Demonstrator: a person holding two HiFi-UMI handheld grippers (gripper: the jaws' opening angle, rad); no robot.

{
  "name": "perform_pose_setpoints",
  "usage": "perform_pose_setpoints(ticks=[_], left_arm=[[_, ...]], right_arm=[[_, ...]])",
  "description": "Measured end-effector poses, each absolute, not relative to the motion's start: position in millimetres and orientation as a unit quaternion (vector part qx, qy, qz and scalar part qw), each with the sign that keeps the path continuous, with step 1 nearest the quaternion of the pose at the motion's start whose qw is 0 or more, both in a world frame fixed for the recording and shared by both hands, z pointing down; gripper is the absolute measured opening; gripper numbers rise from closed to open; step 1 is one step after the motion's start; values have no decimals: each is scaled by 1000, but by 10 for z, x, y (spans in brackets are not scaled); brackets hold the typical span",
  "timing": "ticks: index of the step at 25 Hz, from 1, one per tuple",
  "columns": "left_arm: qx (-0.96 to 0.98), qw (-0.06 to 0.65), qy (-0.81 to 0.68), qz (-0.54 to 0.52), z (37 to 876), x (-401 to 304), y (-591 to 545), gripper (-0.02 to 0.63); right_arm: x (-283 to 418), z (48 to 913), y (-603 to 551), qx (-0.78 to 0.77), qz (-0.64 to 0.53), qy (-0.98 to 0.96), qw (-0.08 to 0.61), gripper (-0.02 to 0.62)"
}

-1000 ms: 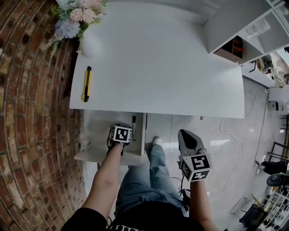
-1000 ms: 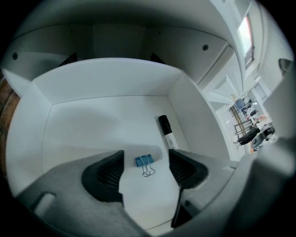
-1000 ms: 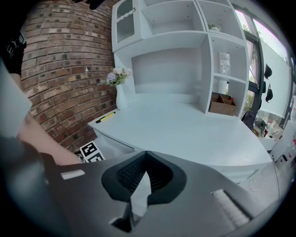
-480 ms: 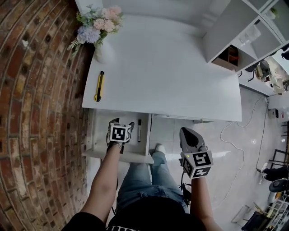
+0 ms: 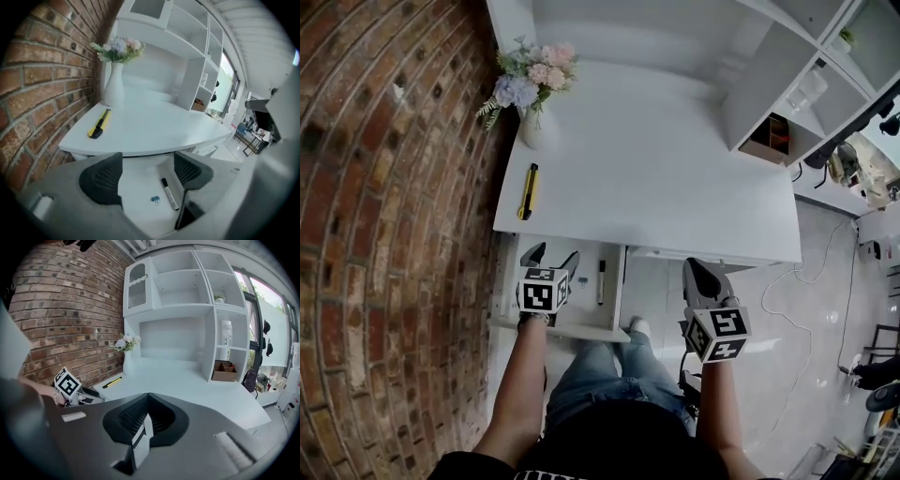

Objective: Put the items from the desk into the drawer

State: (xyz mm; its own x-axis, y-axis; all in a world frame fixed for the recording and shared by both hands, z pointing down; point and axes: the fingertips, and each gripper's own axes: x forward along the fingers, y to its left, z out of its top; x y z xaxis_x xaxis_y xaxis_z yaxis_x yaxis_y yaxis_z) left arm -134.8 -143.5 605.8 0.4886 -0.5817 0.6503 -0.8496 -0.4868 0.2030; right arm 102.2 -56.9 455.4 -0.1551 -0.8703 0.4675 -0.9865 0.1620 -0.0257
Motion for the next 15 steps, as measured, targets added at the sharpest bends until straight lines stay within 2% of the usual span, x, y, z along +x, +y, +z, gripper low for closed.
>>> perform_pose_setpoints(ticks=[15], left_arm=[[819,200,-505,186,5348,-1925,-1743,345]], right_arm=[[658,4364,-881,588,137,-780,165,8]])
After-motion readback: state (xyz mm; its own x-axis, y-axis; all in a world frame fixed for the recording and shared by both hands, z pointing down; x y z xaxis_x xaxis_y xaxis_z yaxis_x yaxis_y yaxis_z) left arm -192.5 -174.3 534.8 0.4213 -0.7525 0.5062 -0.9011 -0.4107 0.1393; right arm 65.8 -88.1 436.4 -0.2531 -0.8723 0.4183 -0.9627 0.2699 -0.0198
